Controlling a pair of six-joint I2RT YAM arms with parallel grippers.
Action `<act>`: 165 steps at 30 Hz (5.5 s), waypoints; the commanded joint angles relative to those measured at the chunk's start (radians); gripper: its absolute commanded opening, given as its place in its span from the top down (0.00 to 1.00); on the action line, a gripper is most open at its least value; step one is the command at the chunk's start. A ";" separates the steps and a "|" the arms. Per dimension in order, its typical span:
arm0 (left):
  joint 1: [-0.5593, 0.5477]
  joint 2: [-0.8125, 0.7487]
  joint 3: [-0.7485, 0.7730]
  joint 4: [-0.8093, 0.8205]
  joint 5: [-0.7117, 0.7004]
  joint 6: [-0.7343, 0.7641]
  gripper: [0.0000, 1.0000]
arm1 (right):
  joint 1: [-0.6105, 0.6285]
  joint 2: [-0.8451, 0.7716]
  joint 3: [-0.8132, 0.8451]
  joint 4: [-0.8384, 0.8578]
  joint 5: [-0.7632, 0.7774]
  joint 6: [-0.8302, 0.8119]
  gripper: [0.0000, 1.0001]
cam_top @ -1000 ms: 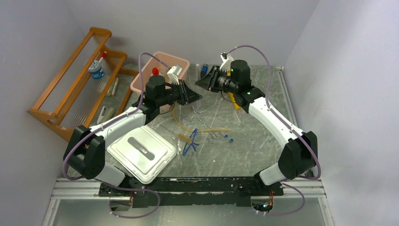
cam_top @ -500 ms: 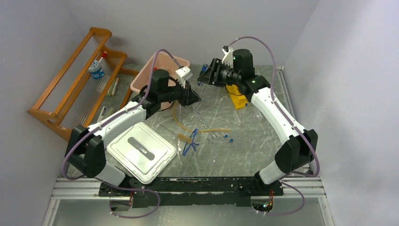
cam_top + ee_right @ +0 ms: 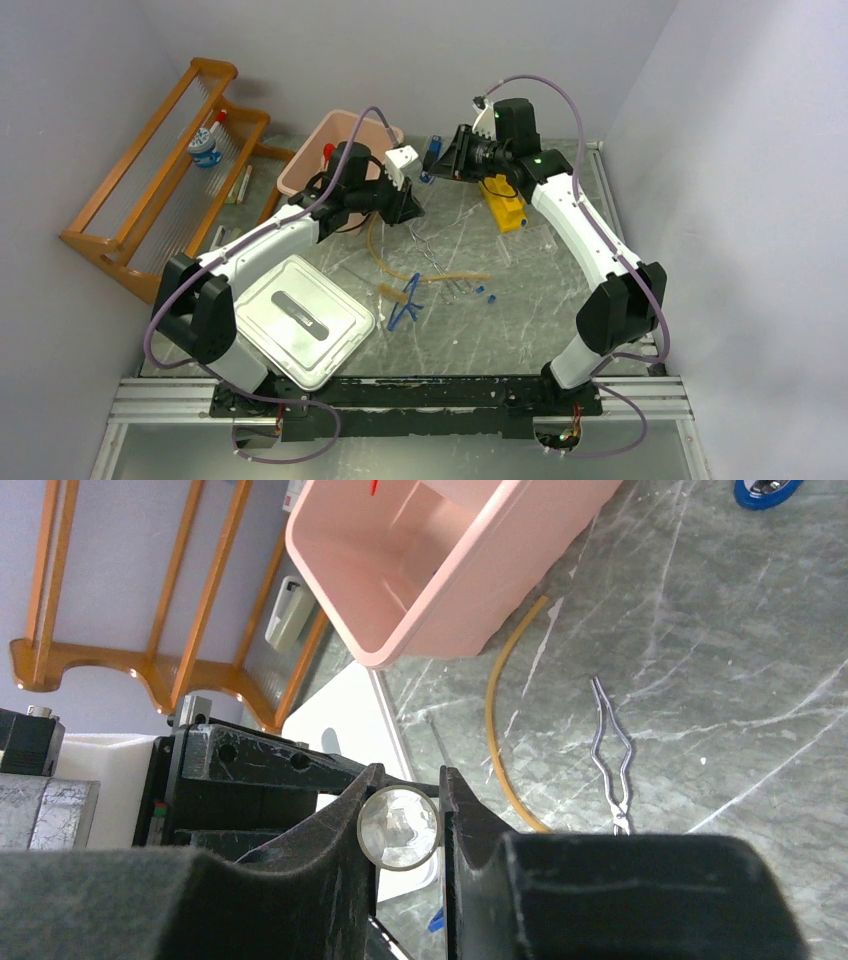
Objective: Organize the chemistry lab equipment
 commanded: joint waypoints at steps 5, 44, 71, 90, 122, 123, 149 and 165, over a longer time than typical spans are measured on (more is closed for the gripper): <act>-0.005 0.054 0.113 -0.016 -0.132 -0.066 0.35 | -0.032 -0.008 0.059 0.017 0.070 -0.039 0.87; 0.001 -0.023 0.068 0.142 -0.210 -0.219 0.32 | -0.082 0.529 0.454 0.301 0.908 -0.470 0.86; 0.001 0.022 0.055 0.124 -0.244 -0.160 0.29 | -0.142 0.655 0.421 0.282 0.710 -0.360 0.86; 0.001 0.012 0.069 0.110 -0.252 -0.158 0.25 | -0.139 0.586 0.289 0.388 0.717 -0.386 0.49; 0.088 -0.243 -0.089 0.088 -0.221 -0.377 0.10 | -0.141 -0.283 -0.368 -0.156 0.634 0.006 0.30; 0.087 -0.249 -0.083 0.052 -0.210 -0.377 0.10 | -0.140 -0.315 -0.400 -0.197 0.638 0.035 0.31; -0.104 -0.246 -0.192 0.037 -0.200 -0.527 0.19 | 0.066 -0.355 -0.894 -0.052 0.611 0.312 0.59; -0.159 -0.249 -0.171 -0.041 -0.309 -0.490 0.21 | 0.106 -0.240 -0.895 -0.015 0.714 0.338 0.71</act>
